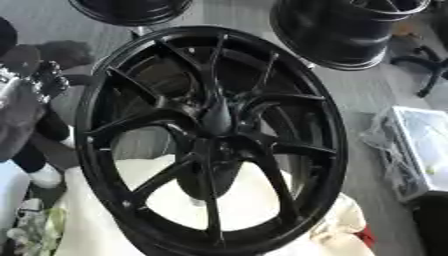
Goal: Pull the pin out of the wheel hub.
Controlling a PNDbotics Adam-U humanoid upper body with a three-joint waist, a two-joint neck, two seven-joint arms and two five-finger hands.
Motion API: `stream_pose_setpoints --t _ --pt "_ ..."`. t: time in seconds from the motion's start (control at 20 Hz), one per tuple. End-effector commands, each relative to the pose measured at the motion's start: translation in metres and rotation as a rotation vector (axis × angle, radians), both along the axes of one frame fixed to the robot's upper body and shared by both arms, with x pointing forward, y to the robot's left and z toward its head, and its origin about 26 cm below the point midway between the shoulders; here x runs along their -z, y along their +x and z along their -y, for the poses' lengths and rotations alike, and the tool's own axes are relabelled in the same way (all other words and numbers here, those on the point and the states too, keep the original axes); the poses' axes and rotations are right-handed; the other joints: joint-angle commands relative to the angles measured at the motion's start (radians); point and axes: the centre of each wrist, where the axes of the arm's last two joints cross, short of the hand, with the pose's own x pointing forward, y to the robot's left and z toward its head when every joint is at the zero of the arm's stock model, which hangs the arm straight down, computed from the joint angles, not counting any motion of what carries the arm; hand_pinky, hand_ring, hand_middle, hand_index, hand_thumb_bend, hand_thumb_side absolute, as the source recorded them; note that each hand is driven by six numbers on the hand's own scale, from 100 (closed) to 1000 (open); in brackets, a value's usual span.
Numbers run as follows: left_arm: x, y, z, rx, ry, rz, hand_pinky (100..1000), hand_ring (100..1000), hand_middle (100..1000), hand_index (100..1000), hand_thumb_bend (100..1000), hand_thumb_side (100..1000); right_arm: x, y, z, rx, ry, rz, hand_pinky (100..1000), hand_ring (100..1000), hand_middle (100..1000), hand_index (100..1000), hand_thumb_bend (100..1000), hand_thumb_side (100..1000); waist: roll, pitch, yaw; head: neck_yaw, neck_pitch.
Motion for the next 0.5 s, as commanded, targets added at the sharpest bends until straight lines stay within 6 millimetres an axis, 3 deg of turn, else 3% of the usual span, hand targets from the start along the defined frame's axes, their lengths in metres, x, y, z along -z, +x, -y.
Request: stream_pose_setpoints --t 0.05,0.15,0.25,0.4,0.5 --pt "-0.011 -0.003 -0.003 -0.004 0.010 0.038 819 888 807 766 210 806 -0.016 -0.004 0.006 0.049 -0.062 0.036 1000 1000 968 1000 224 869 0.004 -0.013 -0.001 0.001 -0.008" --pt "-0.011 -0.003 -0.003 -0.004 0.011 0.036 819 888 807 766 210 805 -0.018 -0.002 0.005 0.052 -0.070 0.051 1000 1000 963 1000 213 816 0.004 -0.013 0.000 -0.001 -0.009" --pt "-0.010 -0.003 -0.003 -0.004 0.012 0.035 819 888 807 766 209 804 -0.022 0.001 0.002 0.046 -0.070 0.099 962 999 923 981 239 617 0.003 -0.014 0.000 -0.001 -0.010" --pt "-0.011 -0.003 -0.002 0.001 0.011 0.035 819 888 807 766 210 802 -0.036 0.011 -0.006 0.072 -0.057 0.302 890 882 815 894 141 375 0.004 -0.015 0.003 -0.002 -0.010" --pt "-0.011 -0.003 0.000 0.006 0.006 0.036 819 888 806 766 210 801 -0.046 0.023 -0.020 0.103 -0.021 0.501 872 847 791 877 100 396 0.005 -0.015 0.009 -0.008 -0.011"
